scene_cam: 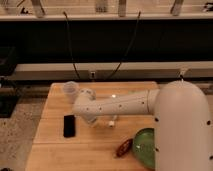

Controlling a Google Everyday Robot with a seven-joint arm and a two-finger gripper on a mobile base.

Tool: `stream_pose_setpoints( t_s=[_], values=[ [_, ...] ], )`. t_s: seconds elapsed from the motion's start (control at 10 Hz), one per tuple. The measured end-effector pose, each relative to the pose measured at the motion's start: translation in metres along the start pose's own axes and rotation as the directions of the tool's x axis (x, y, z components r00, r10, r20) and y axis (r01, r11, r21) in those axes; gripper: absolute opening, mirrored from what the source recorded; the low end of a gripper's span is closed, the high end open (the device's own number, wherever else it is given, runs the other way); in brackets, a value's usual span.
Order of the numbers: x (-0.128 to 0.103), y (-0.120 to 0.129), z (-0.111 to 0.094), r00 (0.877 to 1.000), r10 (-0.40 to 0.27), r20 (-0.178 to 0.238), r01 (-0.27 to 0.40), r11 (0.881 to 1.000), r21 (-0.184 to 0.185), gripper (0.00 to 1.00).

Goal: Push the eraser across the table

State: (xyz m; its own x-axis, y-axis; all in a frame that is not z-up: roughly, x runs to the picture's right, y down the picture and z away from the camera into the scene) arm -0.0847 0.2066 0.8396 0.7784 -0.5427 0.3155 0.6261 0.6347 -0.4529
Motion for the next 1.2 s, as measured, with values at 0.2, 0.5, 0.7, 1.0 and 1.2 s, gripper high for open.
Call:
stream_pose_setpoints(
  t_s=[0.2,0.5,0.7,1.0,1.2],
  values=[
    [-0.009,-0.009,0.003,1.0,-0.028,-0.002,0.028,1.0,0.006,0.03],
    [-0.019,-0.017,0.005,0.998,-0.069,-0.006,0.07,0.997,0.017,0.03],
    [-0.04,-0.033,0.005,0.994,-0.111,-0.008,0.111,0.993,0.029,0.03],
    [-0.05,-0.043,0.005,0.988,-0.154,-0.018,0.155,0.987,0.035,0.03],
    [-0.065,-0.054,0.004,0.982,-0.186,-0.018,0.186,0.981,0.046,0.03]
  ],
)
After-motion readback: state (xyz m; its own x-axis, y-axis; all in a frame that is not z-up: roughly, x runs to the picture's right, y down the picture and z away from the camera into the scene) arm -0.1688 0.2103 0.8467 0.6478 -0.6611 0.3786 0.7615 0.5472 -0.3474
